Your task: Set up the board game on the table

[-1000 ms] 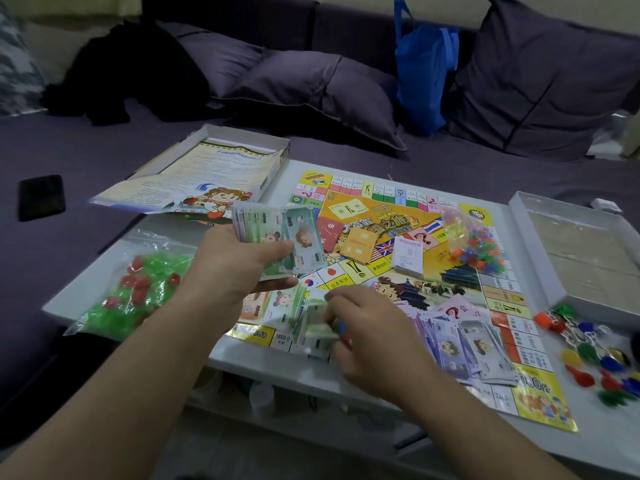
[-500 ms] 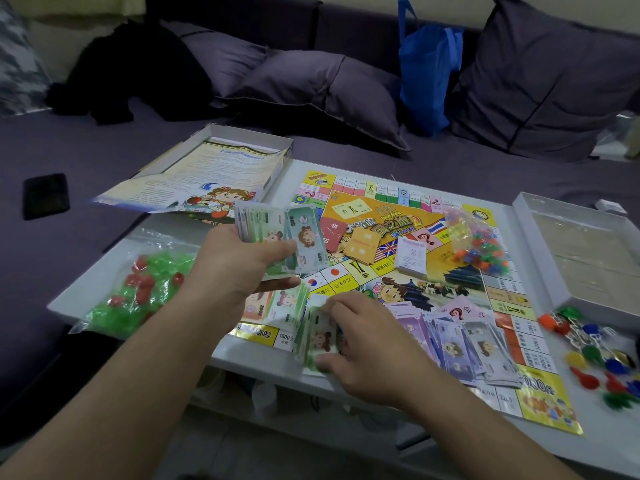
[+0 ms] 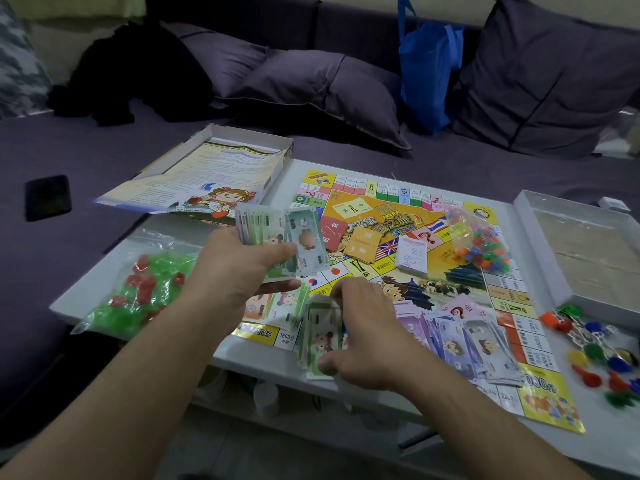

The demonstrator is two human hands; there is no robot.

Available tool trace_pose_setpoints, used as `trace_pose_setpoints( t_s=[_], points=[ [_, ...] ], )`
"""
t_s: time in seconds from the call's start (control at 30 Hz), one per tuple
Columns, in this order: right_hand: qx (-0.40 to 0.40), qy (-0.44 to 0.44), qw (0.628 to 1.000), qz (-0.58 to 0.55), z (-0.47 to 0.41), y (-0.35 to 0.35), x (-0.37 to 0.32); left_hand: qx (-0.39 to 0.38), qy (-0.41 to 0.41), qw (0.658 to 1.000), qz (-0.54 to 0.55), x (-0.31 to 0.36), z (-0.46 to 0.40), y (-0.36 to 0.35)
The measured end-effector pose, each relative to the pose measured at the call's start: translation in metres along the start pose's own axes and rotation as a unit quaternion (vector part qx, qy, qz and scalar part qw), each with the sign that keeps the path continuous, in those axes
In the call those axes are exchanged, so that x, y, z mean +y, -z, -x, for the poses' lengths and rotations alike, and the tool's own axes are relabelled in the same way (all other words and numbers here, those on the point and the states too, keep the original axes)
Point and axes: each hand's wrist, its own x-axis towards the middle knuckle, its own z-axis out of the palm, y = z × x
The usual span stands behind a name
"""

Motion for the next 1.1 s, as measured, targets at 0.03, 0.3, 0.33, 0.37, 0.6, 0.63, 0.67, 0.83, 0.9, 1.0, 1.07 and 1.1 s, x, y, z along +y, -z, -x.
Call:
trace_pose_setpoints(
  t_s=[0.03,0.3,0.33,0.37,0.6,0.63,0.67,0.83,0.9,1.0,1.07,1.1],
  points=[
    [0.001,-0.008,1.000,-0.018,0.001,0.000,-0.002,0.001,0.001,1.000,0.000,0.000,-0.001,0.001],
    [0.021,-0.123,0.932,-0.340,0.005,0.020,0.012,0.001,0.000,1.000,0.001,0.001,-0.002,0.000],
    [0.037,-0.135,0.924,-0.357,0.005,0.027,0.017,0.001,0.001,1.000,0.001,0.001,-0.002,0.001],
    [0.052,-0.146,0.917,-0.367,0.004,0.031,0.022,0.002,0.002,1.000,-0.001,0.000,-0.002,0.001],
    [0.090,-0.168,0.900,-0.392,0.001,0.040,0.036,0.010,0.000,1.000,-0.022,-0.002,-0.003,0.004],
    [0.091,-0.168,0.898,-0.396,0.000,0.040,0.036,0.011,-0.001,1.000,-0.026,-0.002,-0.003,0.005],
    [0.089,-0.169,0.894,-0.405,-0.001,0.039,0.036,0.012,-0.003,1.000,-0.029,-0.002,-0.003,0.005],
    [0.082,-0.156,0.860,-0.478,-0.005,0.038,0.035,0.011,-0.008,0.999,-0.049,-0.005,-0.004,0.005],
    [0.086,-0.150,0.845,-0.506,-0.005,0.039,0.034,0.000,-0.013,0.998,-0.058,-0.008,-0.003,0.005],
    [0.095,-0.145,0.836,-0.520,-0.005,0.039,0.034,-0.019,-0.026,0.997,-0.074,-0.011,0.000,0.001],
    [0.101,-0.144,0.827,-0.533,-0.005,0.039,0.034,-0.027,-0.034,0.996,-0.082,-0.012,0.001,-0.001],
    [0.103,-0.145,0.819,-0.546,-0.006,0.039,0.035,-0.028,-0.037,0.995,-0.084,-0.013,0.001,-0.001]
  ],
)
